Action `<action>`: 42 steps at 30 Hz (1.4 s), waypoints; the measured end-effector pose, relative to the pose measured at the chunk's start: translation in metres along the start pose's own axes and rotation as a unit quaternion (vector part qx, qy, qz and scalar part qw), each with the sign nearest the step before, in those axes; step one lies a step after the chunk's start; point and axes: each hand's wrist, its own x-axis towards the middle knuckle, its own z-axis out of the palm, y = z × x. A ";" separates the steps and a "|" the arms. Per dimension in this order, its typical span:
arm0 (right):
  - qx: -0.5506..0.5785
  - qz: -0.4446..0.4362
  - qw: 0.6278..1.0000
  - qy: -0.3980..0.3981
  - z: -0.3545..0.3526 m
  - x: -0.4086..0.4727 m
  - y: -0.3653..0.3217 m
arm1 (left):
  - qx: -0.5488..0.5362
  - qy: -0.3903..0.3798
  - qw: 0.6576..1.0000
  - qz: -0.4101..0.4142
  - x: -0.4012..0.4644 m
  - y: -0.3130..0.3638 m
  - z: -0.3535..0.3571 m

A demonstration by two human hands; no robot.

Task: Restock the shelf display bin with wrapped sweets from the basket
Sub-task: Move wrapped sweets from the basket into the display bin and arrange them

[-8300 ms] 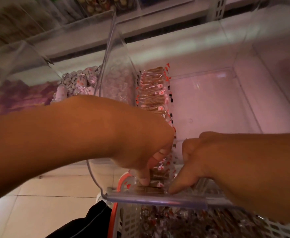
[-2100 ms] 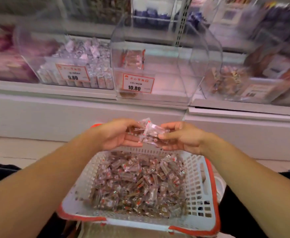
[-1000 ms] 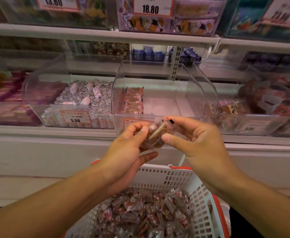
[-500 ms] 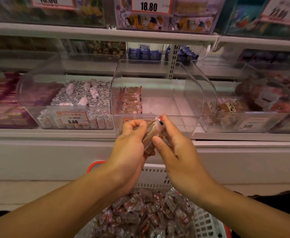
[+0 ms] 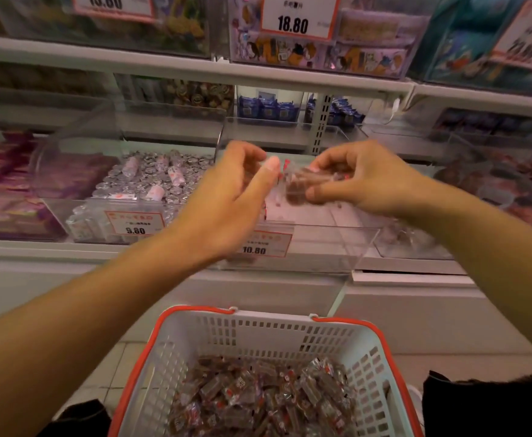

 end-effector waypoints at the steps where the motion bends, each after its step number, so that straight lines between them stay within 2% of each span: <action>1: -0.041 0.016 0.999 0.014 -0.001 0.022 0.005 | 0.133 0.002 0.989 0.071 0.006 -0.007 -0.008; 3: -0.138 0.046 0.989 0.013 0.007 0.068 0.016 | 0.321 -0.065 0.932 0.153 0.014 -0.022 -0.019; 5: -0.212 0.092 0.973 -0.012 0.026 0.108 0.027 | 0.390 -0.129 0.890 0.201 0.017 -0.034 -0.020; 8: -0.231 0.148 0.962 -0.020 0.053 0.150 0.049 | 0.391 -0.138 0.872 0.259 0.020 -0.043 -0.018; 12: -0.225 0.165 0.960 0.029 0.068 0.184 0.072 | 0.399 -0.129 0.856 0.304 0.027 -0.055 -0.023; 19: -0.207 0.152 0.962 0.094 0.079 0.198 0.094 | 0.376 -0.152 0.857 0.318 0.029 -0.061 -0.028; 24: -0.218 0.198 0.947 0.131 0.080 0.196 0.101 | 0.342 -0.168 0.872 0.307 0.031 -0.061 -0.030; 30: -0.224 0.201 0.948 0.107 0.083 0.198 0.096 | 0.340 -0.170 0.872 0.308 0.029 -0.065 -0.032; 35: -0.296 0.200 0.933 0.049 0.067 0.186 0.078 | 0.356 -0.154 0.870 0.306 0.022 -0.063 -0.031; 37: -0.295 0.181 0.937 0.048 0.057 0.173 0.063 | 0.349 -0.146 0.873 0.306 0.018 -0.062 -0.032; 39: -0.271 0.135 0.949 0.085 0.049 0.154 0.045 | 0.335 -0.108 0.876 0.329 0.012 -0.059 -0.034; 41: -0.225 0.014 0.956 0.186 0.050 0.118 0.030 | 0.319 -0.050 0.871 0.370 0.002 -0.057 -0.033; 42: -0.187 -0.068 0.944 0.262 0.055 0.092 0.025 | 0.309 -0.025 0.868 0.387 -0.004 -0.057 -0.031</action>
